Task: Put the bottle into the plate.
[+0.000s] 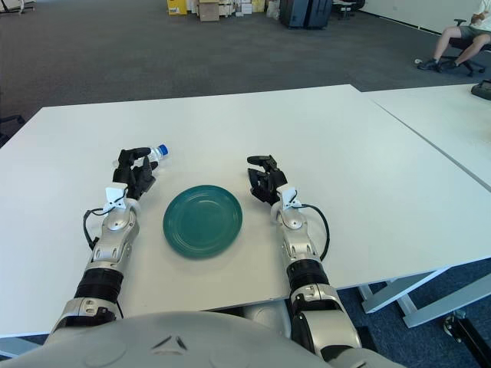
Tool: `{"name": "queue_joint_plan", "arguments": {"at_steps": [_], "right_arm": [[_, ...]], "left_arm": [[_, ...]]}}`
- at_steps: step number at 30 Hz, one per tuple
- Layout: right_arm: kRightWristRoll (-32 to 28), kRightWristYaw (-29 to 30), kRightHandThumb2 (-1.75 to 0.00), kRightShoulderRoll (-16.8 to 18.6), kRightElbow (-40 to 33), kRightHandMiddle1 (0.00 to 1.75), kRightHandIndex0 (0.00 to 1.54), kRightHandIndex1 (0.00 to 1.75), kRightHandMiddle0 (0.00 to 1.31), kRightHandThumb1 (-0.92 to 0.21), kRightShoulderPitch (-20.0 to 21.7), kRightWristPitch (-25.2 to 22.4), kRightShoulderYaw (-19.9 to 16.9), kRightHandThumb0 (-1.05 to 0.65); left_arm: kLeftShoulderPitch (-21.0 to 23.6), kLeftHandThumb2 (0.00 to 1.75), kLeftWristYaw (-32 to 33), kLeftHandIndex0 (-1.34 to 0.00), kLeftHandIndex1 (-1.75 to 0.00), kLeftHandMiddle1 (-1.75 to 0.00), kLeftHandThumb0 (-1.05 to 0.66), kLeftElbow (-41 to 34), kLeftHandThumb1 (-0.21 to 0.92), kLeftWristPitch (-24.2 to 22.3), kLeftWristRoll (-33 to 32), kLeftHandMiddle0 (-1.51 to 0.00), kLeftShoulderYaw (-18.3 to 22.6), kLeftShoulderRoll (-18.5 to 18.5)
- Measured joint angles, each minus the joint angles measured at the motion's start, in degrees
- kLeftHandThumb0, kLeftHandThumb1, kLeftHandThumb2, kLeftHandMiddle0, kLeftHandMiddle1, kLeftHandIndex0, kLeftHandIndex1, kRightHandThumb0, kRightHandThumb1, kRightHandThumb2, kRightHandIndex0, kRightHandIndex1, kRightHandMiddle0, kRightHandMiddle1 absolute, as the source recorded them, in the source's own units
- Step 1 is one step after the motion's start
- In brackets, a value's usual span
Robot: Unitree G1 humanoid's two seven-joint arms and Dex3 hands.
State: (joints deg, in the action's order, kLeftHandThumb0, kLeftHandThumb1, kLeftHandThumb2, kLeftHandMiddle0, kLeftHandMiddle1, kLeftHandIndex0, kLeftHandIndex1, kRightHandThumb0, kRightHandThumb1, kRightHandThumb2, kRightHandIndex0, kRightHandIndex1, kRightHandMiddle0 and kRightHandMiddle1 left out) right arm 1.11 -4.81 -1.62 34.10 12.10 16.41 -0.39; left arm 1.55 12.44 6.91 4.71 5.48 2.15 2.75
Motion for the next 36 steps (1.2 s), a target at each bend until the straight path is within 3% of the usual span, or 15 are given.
{"name": "queue_joint_plan", "arguments": {"at_steps": [6, 16, 23, 30, 36], "right_arm": [[0.03, 0.1, -0.68, 0.01, 0.48, 1.13, 0.35, 0.51, 0.14, -0.82, 0.16, 0.2, 0.09, -0.54], [-0.17, 0.42, -0.68, 0.47, -0.18, 1.12, 0.37, 0.51, 0.15, -0.8, 0.16, -1.04, -0.09, -0.52], [-0.3, 0.98, -0.7, 1.27, -0.99, 1.12, 0.38, 0.52, 0.17, -0.79, 0.11, -2.41, -0.27, -0.5], [-0.32, 1.09, -0.71, 1.45, -1.06, 1.13, 0.37, 0.52, 0.17, -0.79, 0.12, -2.57, -0.27, -0.5], [-0.32, 1.08, -0.71, 1.56, -0.96, 1.13, 0.37, 0.53, 0.17, -0.8, 0.13, -2.64, -0.28, -0.5]], "left_arm": [[-2.32, 0.72, 5.71, -0.09, -1.16, -0.56, -0.65, -4.44, 0.92, 4.72, 11.81, -0.37, -3.04, -1.99], [-2.95, 0.63, 18.47, 0.0, -0.84, -0.2, -0.77, -12.42, 0.92, 8.44, 34.41, -0.28, -3.29, -10.16], [-2.77, 0.54, 20.71, 0.0, -0.7, -0.1, -0.91, -19.08, 0.92, 3.14, 47.21, -0.22, -2.33, -14.47], [-0.95, 0.53, 15.65, 0.0, -0.63, -0.06, -1.03, -24.56, 0.92, -2.99, 54.47, -0.19, -1.09, -19.07], [2.86, 0.64, 12.28, 0.0, -0.6, -0.03, -1.05, -21.49, 0.92, -7.86, 59.24, -0.17, -0.92, -22.48]]}}
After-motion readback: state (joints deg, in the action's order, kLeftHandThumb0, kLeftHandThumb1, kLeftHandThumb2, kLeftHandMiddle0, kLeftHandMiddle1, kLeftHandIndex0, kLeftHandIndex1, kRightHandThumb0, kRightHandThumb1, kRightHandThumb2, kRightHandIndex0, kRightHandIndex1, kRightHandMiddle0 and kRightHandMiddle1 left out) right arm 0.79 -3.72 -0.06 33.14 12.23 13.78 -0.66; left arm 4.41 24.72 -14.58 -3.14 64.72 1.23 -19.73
